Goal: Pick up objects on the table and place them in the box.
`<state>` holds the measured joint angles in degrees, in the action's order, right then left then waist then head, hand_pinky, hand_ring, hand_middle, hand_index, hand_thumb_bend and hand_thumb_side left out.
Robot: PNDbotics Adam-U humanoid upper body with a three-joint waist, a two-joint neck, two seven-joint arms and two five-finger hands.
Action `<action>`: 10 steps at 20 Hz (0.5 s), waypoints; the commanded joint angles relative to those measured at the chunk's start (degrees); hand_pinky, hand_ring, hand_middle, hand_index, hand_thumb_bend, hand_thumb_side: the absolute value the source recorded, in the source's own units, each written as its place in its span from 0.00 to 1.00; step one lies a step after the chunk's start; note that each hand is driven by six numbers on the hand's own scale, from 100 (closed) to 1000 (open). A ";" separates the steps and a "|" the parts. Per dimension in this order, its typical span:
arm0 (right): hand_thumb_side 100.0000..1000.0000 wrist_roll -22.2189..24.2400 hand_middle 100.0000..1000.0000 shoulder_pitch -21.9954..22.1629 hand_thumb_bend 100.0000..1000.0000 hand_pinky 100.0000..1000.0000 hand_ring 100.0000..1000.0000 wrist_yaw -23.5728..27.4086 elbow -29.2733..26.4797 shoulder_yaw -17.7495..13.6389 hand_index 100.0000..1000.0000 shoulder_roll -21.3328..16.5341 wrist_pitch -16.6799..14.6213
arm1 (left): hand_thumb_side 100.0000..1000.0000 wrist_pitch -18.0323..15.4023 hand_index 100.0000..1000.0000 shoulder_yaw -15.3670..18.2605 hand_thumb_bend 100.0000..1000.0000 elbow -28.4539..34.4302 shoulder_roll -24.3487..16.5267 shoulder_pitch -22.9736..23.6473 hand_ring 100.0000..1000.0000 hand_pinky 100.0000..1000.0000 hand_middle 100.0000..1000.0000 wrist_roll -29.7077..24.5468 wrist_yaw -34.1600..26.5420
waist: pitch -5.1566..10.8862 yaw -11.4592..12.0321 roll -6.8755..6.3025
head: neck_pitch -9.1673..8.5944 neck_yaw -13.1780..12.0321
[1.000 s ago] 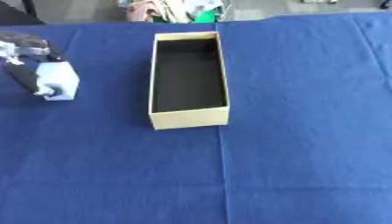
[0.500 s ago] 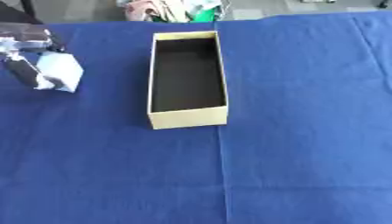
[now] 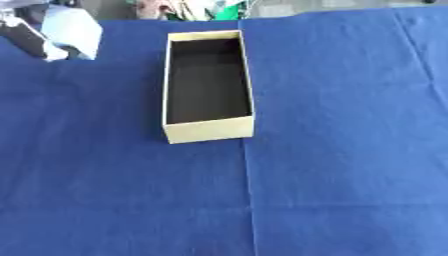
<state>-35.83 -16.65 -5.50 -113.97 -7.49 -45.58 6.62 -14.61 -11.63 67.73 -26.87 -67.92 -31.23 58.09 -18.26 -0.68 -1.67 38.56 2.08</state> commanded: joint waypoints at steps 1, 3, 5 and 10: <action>0.91 0.60 0.70 -2.22 0.00 0.68 0.76 1.71 -0.62 -0.03 0.76 -0.72 -0.73 | 0.12 1.90 0.40 0.52 0.00 3.10 4.73 -2.04 0.52 0.56 0.38 4.46 -0.24 | 1.44 -0.44 -0.41 | -0.30 -0.66; 0.91 1.07 0.70 -3.11 0.00 0.68 0.76 2.45 -0.62 0.20 0.76 -0.12 -0.91 | 0.13 3.16 0.40 0.51 0.00 3.73 8.12 -2.29 0.51 0.56 0.38 6.57 0.13 | 1.40 -0.80 -0.45 | -0.43 -1.06; 0.91 1.26 0.69 -3.61 0.00 0.68 0.76 2.97 -0.62 0.28 0.76 0.42 -1.01 | 0.14 4.15 0.40 0.56 0.00 4.04 11.71 -2.57 0.51 0.56 0.37 8.55 1.50 | 1.37 -1.12 -0.51 | -0.45 -1.56; 0.91 0.93 0.69 -4.56 0.00 0.68 0.76 3.96 -0.62 0.26 0.76 1.16 -1.31 | 0.14 5.67 0.40 -0.08 0.00 2.56 18.03 -2.73 0.50 0.55 0.38 11.78 8.53 | 1.30 -2.09 -0.56 | -0.87 -2.86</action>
<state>-34.83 -20.45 -2.12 -113.97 -6.82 -43.45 5.54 -9.32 -11.77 69.89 -9.81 -69.16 -20.44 64.87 -18.26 -2.75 -1.67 38.14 -0.34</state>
